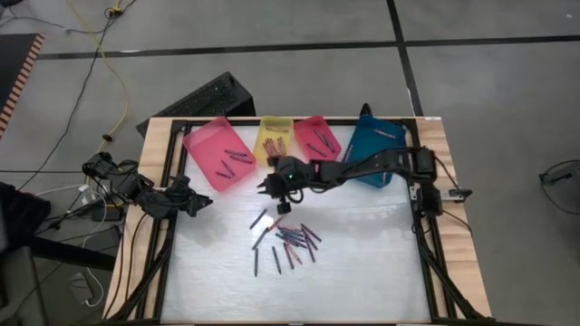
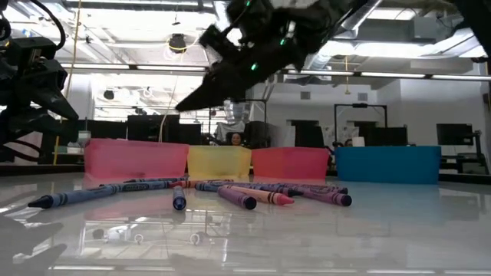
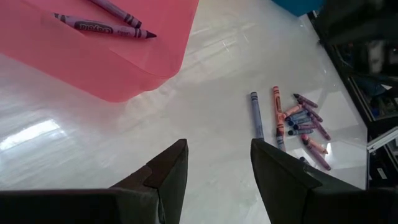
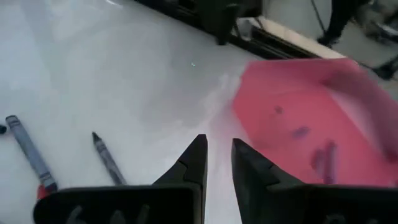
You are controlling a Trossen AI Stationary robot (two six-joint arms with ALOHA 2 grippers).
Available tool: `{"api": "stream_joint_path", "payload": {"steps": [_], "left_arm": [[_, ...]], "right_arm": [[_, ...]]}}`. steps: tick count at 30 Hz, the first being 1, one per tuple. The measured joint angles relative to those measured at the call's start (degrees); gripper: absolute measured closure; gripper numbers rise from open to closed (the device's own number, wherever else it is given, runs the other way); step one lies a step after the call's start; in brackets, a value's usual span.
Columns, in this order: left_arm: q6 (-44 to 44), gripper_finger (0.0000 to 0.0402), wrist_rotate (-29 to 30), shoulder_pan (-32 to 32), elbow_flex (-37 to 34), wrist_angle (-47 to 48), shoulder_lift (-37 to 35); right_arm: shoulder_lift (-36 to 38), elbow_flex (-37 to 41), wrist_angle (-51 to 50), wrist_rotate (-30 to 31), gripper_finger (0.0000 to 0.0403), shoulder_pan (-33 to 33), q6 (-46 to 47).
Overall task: Sort crayons
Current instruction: Put the blue crayon into the red bin
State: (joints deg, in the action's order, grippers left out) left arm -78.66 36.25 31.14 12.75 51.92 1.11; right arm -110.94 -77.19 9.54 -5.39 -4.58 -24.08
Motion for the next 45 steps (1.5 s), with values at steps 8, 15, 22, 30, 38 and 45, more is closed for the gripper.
{"api": "stream_joint_path", "payload": {"steps": [8, 15, 22, 30, 38, 45], "left_arm": [[0.0, 0.0236, 0.04, 0.0, 0.0, 0.0, 0.0], [0.0, 0.0236, 0.04, 0.01, 0.0, -0.02, 0.0], [0.0, 0.0236, 0.07, 0.01, 0.0, -0.28, 0.0], [0.0, 0.0236, 0.04, 0.0, 0.0, -0.39, 0.0], [0.0, 0.0236, 0.07, 0.0, 0.0, -0.39, 0.0], [0.0, 0.0236, 0.07, 0.02, 0.0, -0.39, 0.0]], "right_arm": [[-6.81, -0.02, 6.64, -13.84, 0.0334, -0.04, 0.02], [-11.29, -3.3, 6.8, -17.98, 0.0334, -0.04, 0.24], [-15.03, -7.04, 5.68, -21.78, 0.0334, -0.07, 3.8], [-15.03, -6.97, 2.36, -21.92, 0.0334, -0.74, 4.13], [-15.03, -6.97, -6.29, -21.92, 0.0334, -0.74, 0.02], [-15.03, -6.97, -8.04, -21.75, 0.0334, -0.76, -0.34]]}}
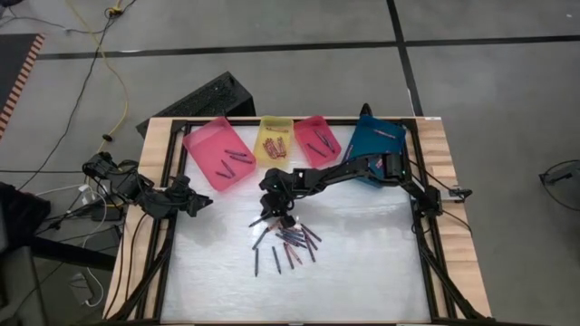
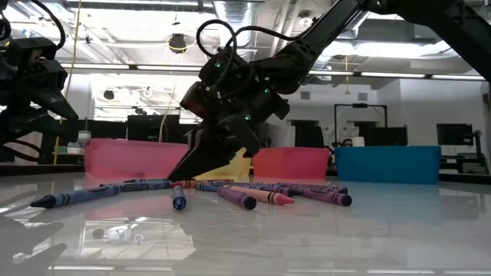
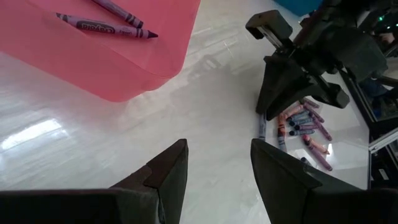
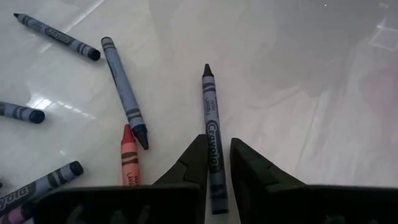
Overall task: Sort crayons
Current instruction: Put the blue crayon into the red bin
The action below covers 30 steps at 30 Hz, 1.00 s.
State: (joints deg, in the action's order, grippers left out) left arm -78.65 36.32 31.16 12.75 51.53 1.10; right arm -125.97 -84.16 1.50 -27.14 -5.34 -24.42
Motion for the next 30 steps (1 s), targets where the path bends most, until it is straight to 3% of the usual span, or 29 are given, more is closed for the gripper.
{"api": "stream_joint_path", "payload": {"steps": [11, 19, 24, 30], "left_arm": [[0.0, 0.0236, -0.07, -0.01, 0.0, 0.0, 0.02], [0.0, 0.0236, -0.04, -0.01, 0.0, 0.0, 0.02], [0.0, 0.0236, -0.02, -0.01, 0.0, 0.0, 0.02], [0.0, 0.0236, -0.02, -0.02, 0.0, 0.0, 0.02]], "right_arm": [[-4.28, -0.33, -3.13, 5.64, 0.0338, 0.08, 0.8], [-5.03, -0.07, -3.02, 9.2, 0.0367, 0.77, 2.48], [-4.9, -0.04, -2.02, 9.05, 0.0396, 0.32, 6.69], [-4.91, -0.02, -1.69, 8.29, 0.0398, 0.16, 11.53]]}}
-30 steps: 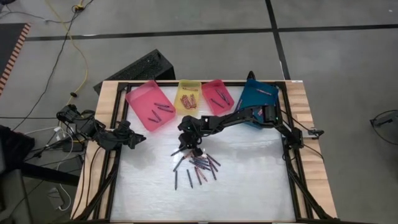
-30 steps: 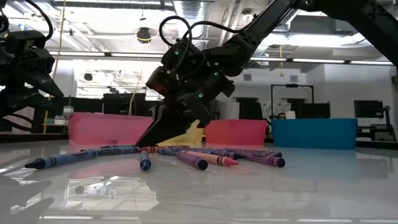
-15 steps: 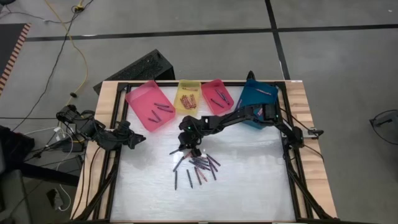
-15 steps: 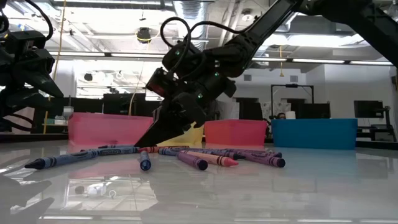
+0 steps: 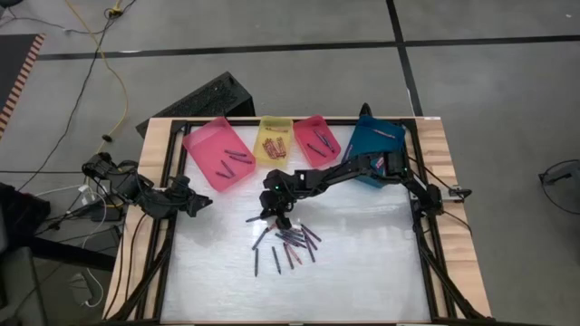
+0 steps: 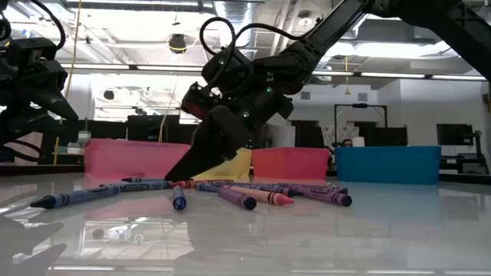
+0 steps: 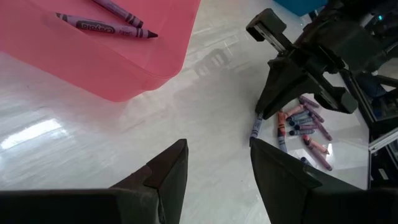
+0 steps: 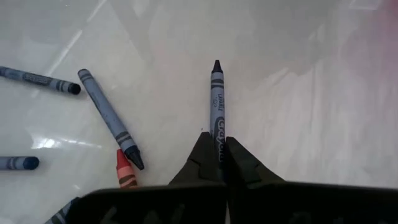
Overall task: Sort crayons
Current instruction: Put the blue crayon into the red bin
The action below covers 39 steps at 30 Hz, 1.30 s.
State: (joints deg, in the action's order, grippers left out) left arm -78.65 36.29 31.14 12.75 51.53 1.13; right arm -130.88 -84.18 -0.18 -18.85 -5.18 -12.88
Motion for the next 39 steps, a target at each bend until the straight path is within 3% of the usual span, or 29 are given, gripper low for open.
{"api": "stream_joint_path", "payload": {"steps": [6, 23, 39], "left_arm": [[-0.01, 0.0236, 0.0, 0.0, 0.0, 0.0, 0.0], [-0.02, 0.0236, 0.0, 0.0, -0.02, -0.02, -0.02], [0.0, 0.0236, 0.03, 0.0, -0.02, 0.0, -0.02]], "right_arm": [[2.98, 0.12, 1.56, -2.42, 0.0398, -0.35, 0.05], [13.52, 0.24, 5.16, 1.72, 0.0399, -3.7, 0.87], [16.86, 0.15, 2.89, 16.37, 0.0399, -7.07, 7.37]]}}
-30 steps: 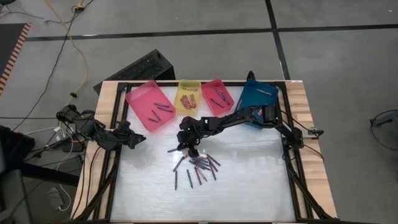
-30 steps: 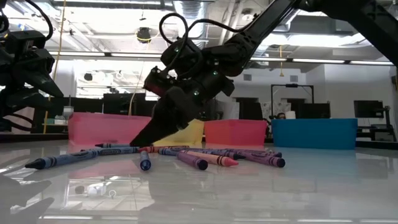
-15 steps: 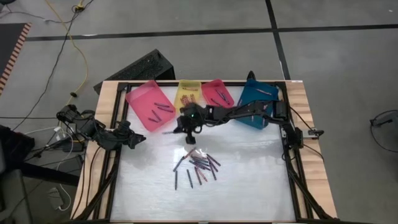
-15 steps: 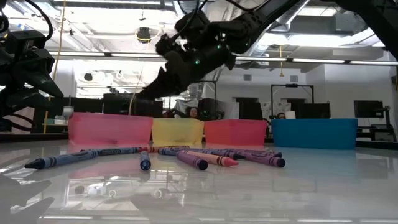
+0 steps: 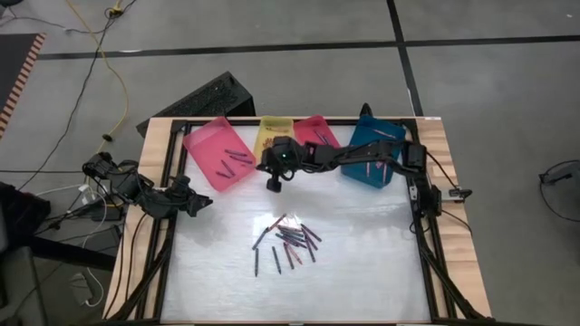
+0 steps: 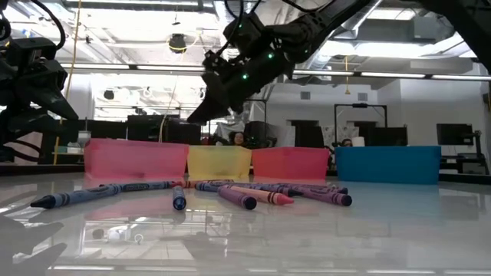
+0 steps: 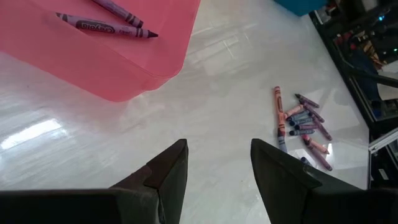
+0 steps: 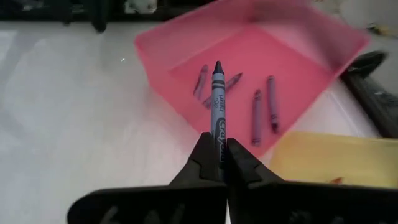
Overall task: Sort crayons
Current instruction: Put the blue crayon into the red bin
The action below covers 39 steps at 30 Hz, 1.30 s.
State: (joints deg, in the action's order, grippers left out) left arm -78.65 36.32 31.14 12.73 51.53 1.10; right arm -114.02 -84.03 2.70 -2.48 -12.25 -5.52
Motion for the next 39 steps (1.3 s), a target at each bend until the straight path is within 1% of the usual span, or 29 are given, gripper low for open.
{"api": "stream_joint_path", "payload": {"steps": [3, 6, 9, 13, 15, 18, 23, 25, 28, 31, 36, 39], "left_arm": [[0.0, 0.0236, -0.05, 0.0, 0.0, -0.02, 0.0], [-0.01, 0.0236, -0.03, 0.01, 0.0, -0.01, 0.0], [-0.01, 0.0236, -0.06, 0.0, 0.0, -0.02, 0.01], [0.0, 0.0236, -0.07, 0.01, 0.0, -0.02, 0.01], [0.0, 0.0236, -0.03, 0.0, 0.0, -0.02, 0.02], [0.0, 0.0236, -0.02, 0.01, 0.0, -0.01, 0.02], [0.0, 0.0236, -0.01, 0.0, 0.0, 0.0, 0.0], [0.0, 0.0236, -0.01, 0.01, 0.0, 0.0, 0.02], [0.0, 0.0236, -0.01, 0.0, 0.0, 0.0, 0.0], [0.0, 0.0236, -0.01, 0.0, 0.0, 0.0, 0.0], [0.0, 0.0236, -0.01, 0.02, 0.0, 0.0, 0.0], [0.0, 0.0236, -0.01, 0.0, 0.0, 0.0, 0.02]], "right_arm": [[1.7, 0.0, -1.06, 3.0, 0.0399, 0.06, -0.1], [3.35, -0.11, -2.29, 8.31, 0.0399, 0.13, -0.33], [4.83, -0.08, -3.77, 16.36, 0.0399, 0.08, -0.33], [7.22, -0.13, -7.64, 31.16, 0.0399, 0.04, -0.25], [7.64, -0.13, -10.47, 37.34, 0.0399, -0.18, 0.44], [7.87, -0.09, -16.23, 41.77, 0.0399, -1.02, 4.07], [8.02, -0.09, -26.89, 42.86, 0.0398, -4.01, 15.27], [8.02, -0.07, -30.89, 42.86, 0.0398, -5.23, 18.26], [8.02, -0.08, -34.15, 42.59, 0.0398, -6.91, 20.98], [8.02, -0.04, -36.07, 39.76, 0.0398, -8.31, 23.17], [8.02, 1.73, -35.36, 34.35, 0.0398, -9.79, 27.73], [7.93, 2.6, -35.22, 29.89, 0.0398, -10.75, 28.44]]}}
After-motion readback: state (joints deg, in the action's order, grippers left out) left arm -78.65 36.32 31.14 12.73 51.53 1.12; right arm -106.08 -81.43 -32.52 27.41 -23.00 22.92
